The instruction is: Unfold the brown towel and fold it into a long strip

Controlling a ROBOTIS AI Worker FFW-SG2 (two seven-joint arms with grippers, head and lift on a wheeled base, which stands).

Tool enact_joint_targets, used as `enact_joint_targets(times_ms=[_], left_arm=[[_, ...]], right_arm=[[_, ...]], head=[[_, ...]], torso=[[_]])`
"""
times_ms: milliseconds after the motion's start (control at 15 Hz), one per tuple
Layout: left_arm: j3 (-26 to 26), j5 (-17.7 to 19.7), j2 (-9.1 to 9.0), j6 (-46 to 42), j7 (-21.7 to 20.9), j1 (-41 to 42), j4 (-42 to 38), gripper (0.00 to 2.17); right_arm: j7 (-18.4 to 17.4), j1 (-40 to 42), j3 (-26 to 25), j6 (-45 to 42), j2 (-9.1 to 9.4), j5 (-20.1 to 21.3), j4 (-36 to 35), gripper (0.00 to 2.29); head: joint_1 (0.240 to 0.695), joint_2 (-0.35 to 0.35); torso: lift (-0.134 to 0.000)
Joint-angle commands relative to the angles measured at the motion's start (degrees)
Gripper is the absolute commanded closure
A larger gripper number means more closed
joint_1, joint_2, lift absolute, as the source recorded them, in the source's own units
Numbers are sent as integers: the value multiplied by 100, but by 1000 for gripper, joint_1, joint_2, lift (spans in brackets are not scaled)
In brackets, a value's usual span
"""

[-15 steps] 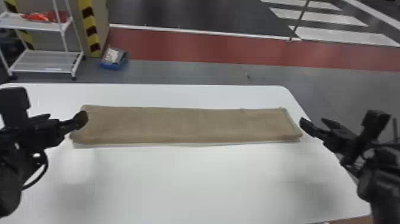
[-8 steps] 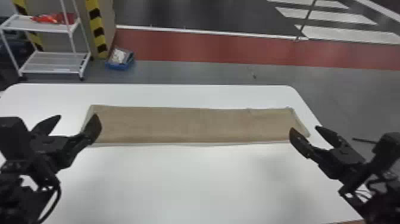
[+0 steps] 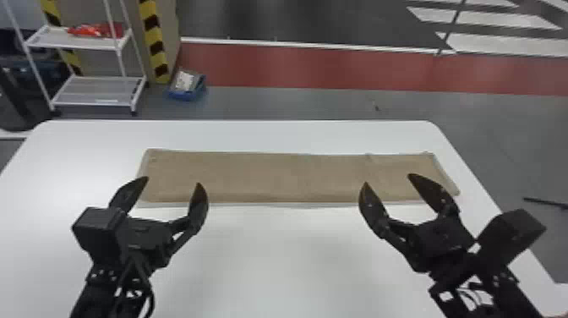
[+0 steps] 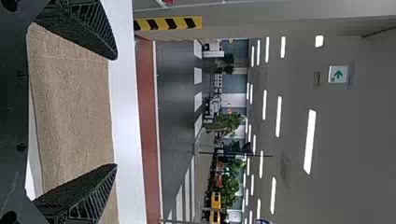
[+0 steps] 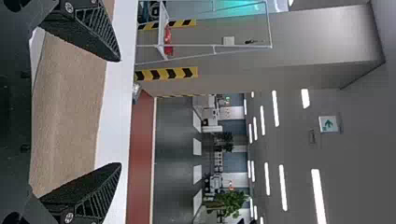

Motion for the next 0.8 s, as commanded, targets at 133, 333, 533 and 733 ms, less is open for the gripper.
enact_joint_targets(times_ms=[133,333,533,733], left_arm=[[260,-23,28,-331,223,256,-163,60],[664,65,28,-594,381,353,-234,56],[761,109,28,-647,381,449,-322,56],[761,197,28,-629,320,458,-330,60]], right_arm=[[-271,269,361,-327,5,65,-48,90],[-394,313,352,-274,5,12,-30,90],[-411,331,361,-274,5,3,-21,90],[-473,322,369,-274,5,3,-13,90]], head=[[695,-29],[695,21],[695,66],[695,75]], torso=[[-123],[-123],[-123],[-123]])
